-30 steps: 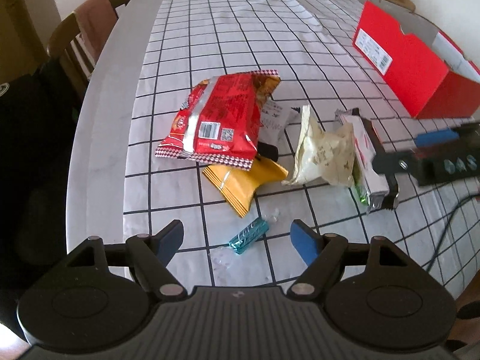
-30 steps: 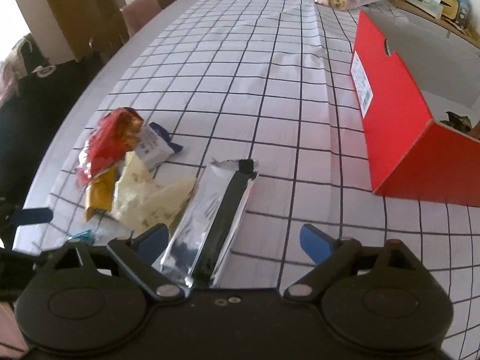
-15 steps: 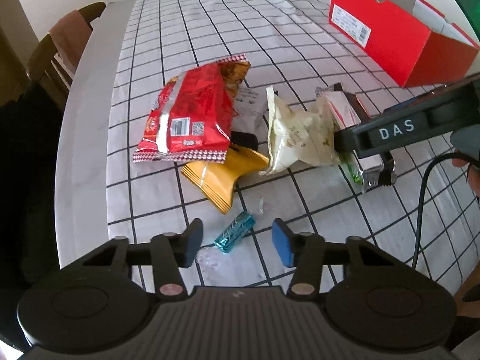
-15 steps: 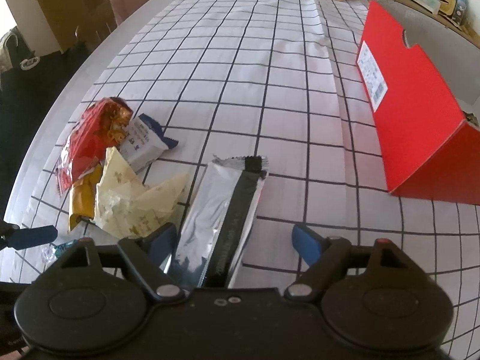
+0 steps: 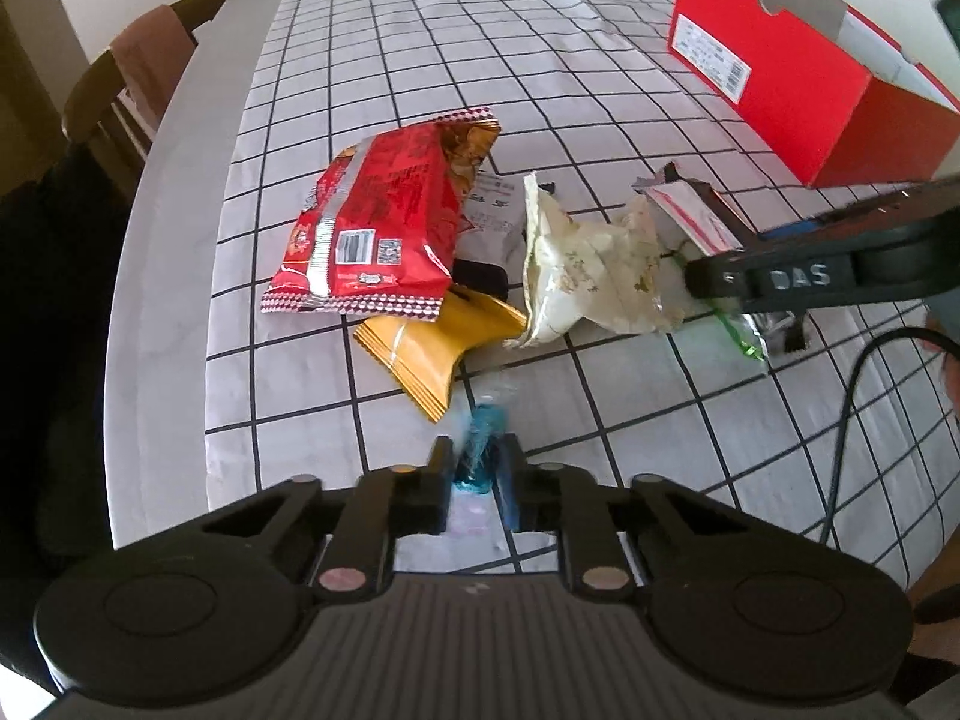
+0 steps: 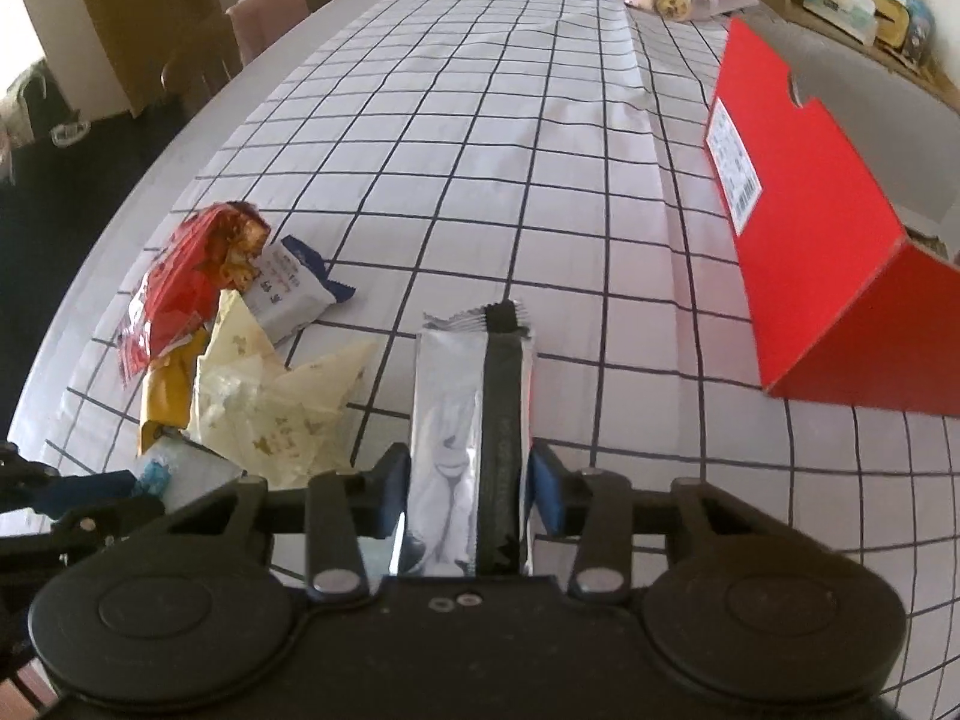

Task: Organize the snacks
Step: 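Grasp the silver foil bar with the right tool while the left tool grasps the teal candy, then carry the silver foil bar and teal candy over the red box with both tools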

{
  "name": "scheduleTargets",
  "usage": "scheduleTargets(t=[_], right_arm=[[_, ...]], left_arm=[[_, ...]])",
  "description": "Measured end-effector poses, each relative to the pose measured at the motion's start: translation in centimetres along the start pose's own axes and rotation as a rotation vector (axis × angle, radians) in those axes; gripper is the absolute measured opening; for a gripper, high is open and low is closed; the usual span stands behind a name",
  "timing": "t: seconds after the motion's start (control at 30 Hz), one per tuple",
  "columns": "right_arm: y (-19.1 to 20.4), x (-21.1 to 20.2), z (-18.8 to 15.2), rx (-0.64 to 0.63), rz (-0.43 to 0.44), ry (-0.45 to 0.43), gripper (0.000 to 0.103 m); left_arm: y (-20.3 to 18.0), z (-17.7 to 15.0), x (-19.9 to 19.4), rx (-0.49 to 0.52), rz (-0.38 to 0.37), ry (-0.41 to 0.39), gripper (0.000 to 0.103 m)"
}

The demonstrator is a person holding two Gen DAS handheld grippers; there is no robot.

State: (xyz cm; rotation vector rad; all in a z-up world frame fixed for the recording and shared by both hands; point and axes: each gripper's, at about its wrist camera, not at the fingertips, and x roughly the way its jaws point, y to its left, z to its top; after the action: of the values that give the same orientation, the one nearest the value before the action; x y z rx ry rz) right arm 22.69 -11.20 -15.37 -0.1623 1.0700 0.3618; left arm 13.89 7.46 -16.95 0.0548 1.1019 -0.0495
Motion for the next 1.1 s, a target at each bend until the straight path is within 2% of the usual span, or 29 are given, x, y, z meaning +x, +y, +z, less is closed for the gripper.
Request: scheduleTargets(t=[0.47, 0.83, 1.1], right_arm=[[-2.4, -4.3, -0.9, 0.05, 0.036, -0.053, 0.041], [-5.2, -9.3, 0.1, 0.08, 0.076, -0.131, 0.041], [-8.4, -12.0, 1.2, 0.088, 0.049, -0.178, 0.041]], left_arm=[[-0.4, 0.7, -1.3, -0.128, -0.04, 0.008, 0.012], [-3.0, 3.7, -4.6, -0.142, -0.068, -0.063, 0.012], [-5.7, 6.5, -6.8, -0.126, -0.1, -0.119, 0.012]])
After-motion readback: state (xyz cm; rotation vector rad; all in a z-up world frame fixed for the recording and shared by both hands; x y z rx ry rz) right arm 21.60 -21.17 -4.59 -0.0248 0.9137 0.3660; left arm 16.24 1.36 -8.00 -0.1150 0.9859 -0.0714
